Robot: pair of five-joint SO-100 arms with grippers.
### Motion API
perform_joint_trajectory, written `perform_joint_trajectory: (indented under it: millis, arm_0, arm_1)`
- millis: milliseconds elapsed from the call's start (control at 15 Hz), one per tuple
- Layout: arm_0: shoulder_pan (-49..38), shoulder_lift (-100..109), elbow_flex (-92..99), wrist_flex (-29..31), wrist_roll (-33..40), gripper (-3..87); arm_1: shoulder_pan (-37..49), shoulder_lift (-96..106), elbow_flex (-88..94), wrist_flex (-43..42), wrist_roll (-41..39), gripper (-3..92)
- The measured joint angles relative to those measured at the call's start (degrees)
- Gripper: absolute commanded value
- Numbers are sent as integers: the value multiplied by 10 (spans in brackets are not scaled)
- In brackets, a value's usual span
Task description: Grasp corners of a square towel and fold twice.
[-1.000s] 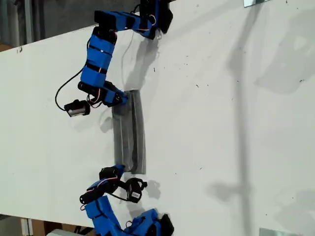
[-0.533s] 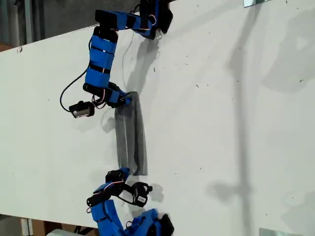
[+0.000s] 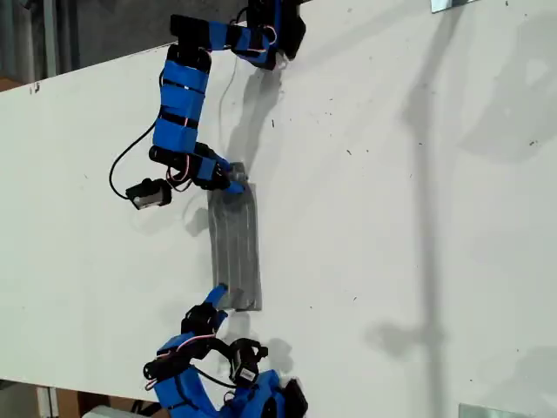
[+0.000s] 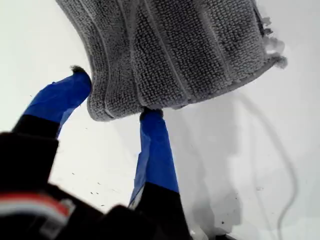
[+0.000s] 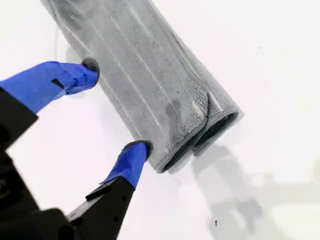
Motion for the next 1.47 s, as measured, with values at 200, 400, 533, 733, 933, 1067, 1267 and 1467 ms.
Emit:
perform_joint_trajectory:
  millis: [200, 400, 533, 733, 933, 1067, 1267, 1467]
  arm_0:
    - [-18, 65, -21, 37, 7, 247]
    - [-40, 85, 149, -91, -20, 234]
    - [-54, 98, 270, -200, -57, 232]
    - [-63, 127, 392, -308, -94, 223]
    - [-75, 152, 454, -357, -120, 221]
    - [-75, 161, 465, -364, -119, 222]
    - [-76, 167, 475, -368, -121, 220]
    - [-76, 200, 496, -370, -127, 220]
  arm_1:
    - [25, 31, 25, 6, -2, 363]
    - [85, -4, 108, -59, -11, 369]
    - [91, -78, 110, -92, -17, 364]
    - [118, -149, 47, -84, -41, 86]
    - [158, -157, 57, -107, -50, -1]
    - [203, -84, 172, -145, -23, -1]
    - [232, 25, 330, -197, 10, -1]
    - [242, 225, 533, -198, 54, -1]
